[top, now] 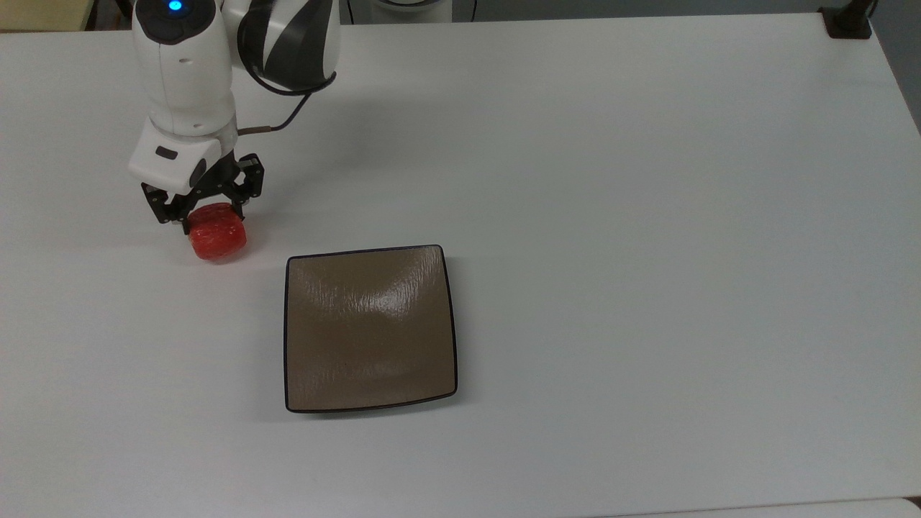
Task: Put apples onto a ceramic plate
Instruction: 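Lift the red apple and carry it over the brown plate, then lower the apple onto the plate, open the gripper, and rise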
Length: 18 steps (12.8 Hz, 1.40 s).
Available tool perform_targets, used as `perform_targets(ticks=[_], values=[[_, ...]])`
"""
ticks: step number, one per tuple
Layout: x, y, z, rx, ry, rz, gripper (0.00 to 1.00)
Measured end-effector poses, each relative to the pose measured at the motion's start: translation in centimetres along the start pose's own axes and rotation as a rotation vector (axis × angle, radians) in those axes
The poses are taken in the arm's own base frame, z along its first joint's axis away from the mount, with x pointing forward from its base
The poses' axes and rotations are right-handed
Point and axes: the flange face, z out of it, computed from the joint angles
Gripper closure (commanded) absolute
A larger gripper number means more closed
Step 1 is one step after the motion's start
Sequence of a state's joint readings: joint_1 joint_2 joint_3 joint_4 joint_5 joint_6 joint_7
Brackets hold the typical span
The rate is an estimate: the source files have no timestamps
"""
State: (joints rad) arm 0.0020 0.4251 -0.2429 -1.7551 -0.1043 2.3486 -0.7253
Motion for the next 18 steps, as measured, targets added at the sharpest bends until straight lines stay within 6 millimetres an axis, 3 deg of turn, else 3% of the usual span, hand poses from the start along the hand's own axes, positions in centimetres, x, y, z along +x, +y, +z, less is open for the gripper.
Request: perform_targets(ticks=[3,7,9,11,14,16,17,18], values=[[1.4,-0.1,-2.3,-0.015,0.047,0.022,0.50],[4.7,-0.2,-9.1,-0.040,0.185,0.132,0.50],[6.6,-1.8,-10.6,-0.029,0.222,0.160,0.50],[8.0,-3.4,-10.9,-0.013,0.235,0.165,0.49],[10.0,-5.7,-10.3,0.003,0.257,0.158,0.38],[11.9,-7.7,-8.8,0.006,0.279,0.160,0.09],[12.5,-8.3,-8.1,0.008,0.283,0.161,0.00],[12.9,-8.8,-7.4,0.009,0.284,0.157,0.00]])
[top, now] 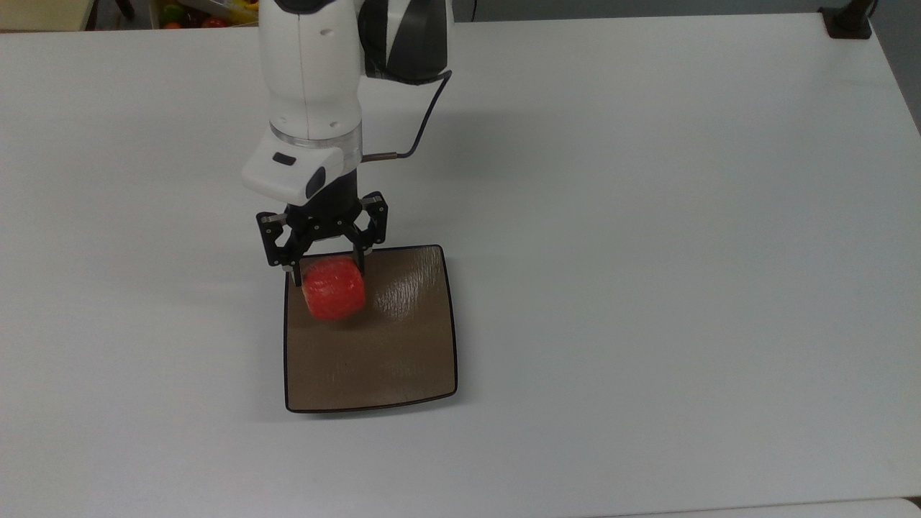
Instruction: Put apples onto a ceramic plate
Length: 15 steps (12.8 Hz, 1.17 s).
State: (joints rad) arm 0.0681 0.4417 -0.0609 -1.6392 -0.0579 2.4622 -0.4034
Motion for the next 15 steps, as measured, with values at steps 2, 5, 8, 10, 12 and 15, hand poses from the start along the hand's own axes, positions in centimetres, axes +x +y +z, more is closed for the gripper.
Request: perform_targets(ticks=[2,5,8,10,12,15], values=[[0.1,0.0,0.1,-0.008,-0.001,-0.010,0.00],[0.1,0.1,-0.1,-0.013,0.001,-0.013,0.00],[0.3,0.4,-1.6,-0.009,-0.009,0.034,0.00],[-0.5,0.4,-3.6,0.022,-0.094,0.073,0.00],[-1.5,0.4,-6.4,0.056,-0.190,0.100,0.00],[-2.5,0.4,-10.4,0.070,-0.250,0.209,0.00]])
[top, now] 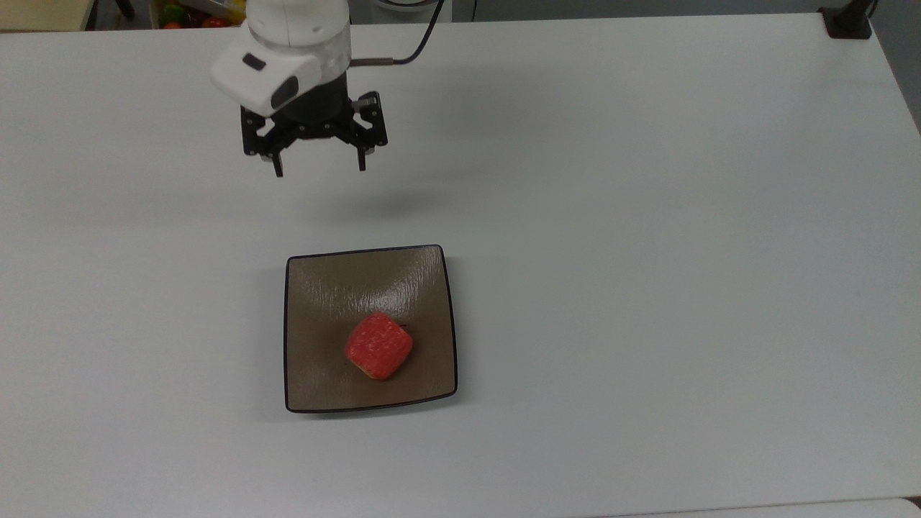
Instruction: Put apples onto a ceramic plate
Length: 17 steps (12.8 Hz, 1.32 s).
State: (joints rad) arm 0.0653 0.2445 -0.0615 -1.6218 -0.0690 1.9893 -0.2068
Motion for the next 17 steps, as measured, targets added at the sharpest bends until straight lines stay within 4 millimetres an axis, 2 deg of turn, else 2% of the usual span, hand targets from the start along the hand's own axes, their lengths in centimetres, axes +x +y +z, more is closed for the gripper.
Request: perform_targets(ticks=[4,6,9,11,17], values=[[-1.1,-0.5,-4.0,0.051,0.026,0.143,0.00],[-2.7,-2.6,-7.0,0.072,-0.022,0.172,0.00],[-4.6,-4.7,-9.1,0.082,-0.078,0.186,0.00],[-5.6,-5.1,-9.2,0.086,-0.111,0.182,0.00],[-5.9,-5.1,-8.1,0.089,-0.130,0.167,0.00]])
